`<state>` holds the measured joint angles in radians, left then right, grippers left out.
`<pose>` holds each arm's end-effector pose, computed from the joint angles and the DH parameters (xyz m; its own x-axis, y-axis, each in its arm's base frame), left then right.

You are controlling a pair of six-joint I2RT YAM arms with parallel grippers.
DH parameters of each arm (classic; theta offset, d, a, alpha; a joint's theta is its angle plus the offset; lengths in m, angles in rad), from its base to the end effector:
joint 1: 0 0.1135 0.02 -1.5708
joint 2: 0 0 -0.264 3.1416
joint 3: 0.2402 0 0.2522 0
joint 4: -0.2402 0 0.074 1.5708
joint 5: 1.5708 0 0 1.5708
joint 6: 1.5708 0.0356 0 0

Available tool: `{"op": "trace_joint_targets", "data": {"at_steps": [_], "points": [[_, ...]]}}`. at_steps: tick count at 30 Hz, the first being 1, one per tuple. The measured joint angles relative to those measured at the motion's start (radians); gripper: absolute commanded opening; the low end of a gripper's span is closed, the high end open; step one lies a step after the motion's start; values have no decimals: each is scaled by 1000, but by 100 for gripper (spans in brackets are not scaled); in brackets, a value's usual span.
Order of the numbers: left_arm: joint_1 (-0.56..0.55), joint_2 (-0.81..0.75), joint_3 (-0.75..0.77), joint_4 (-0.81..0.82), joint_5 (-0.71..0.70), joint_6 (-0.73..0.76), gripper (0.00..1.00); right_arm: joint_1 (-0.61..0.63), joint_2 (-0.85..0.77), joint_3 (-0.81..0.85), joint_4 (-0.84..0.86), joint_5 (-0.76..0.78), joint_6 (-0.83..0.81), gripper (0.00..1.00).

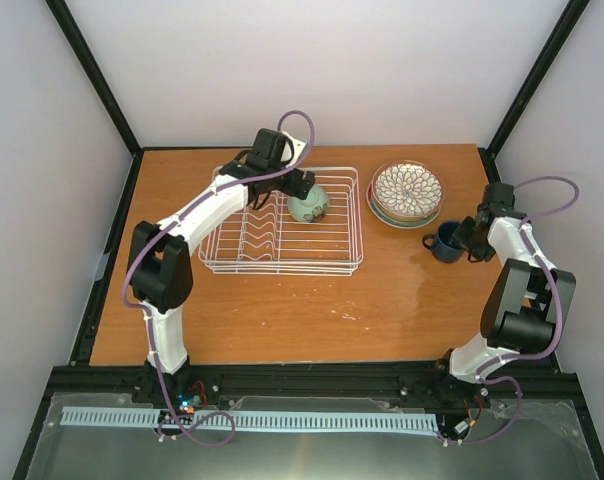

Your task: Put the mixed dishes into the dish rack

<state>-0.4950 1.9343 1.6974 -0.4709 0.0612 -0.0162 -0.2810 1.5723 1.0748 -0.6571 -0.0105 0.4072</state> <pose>0.3943 -0.2153 0.2899 -0.5804 0.2949 -0.7591 0.5057 0.8611 -0.0521 0.2966 -0.0852 0.2131 -0.6987 0.6139 -0.3674 0.5989 0.7828 0.1689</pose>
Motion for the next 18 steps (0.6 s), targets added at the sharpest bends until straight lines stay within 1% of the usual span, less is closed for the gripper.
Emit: {"op": "trace_joint_targets", "data": {"at_steps": [1, 3, 4, 9, 13, 16, 18], "points": [[0, 2, 1, 0, 0, 0, 99, 0, 13, 0, -1, -2, 0, 17], [0, 6, 2, 0, 2, 0, 99, 0, 32, 0, -2, -5, -4, 5], [0, 8, 2, -1, 2, 0, 99, 0, 40, 1, 0, -7, 0, 3], [0, 14, 2, -1, 3, 0, 98, -3, 50, 11, -12, -16, -8, 3], [0, 16, 5, -1, 14, 0, 96, -4, 43, 9, -12, -21, -9, 3], [0, 18, 11, -2, 38, -1, 91, -4, -11, -16, -6, -29, -8, 3], [0, 18, 14, -2, 70, -6, 89, -5, -86, -39, 4, -44, -7, 3]]}}
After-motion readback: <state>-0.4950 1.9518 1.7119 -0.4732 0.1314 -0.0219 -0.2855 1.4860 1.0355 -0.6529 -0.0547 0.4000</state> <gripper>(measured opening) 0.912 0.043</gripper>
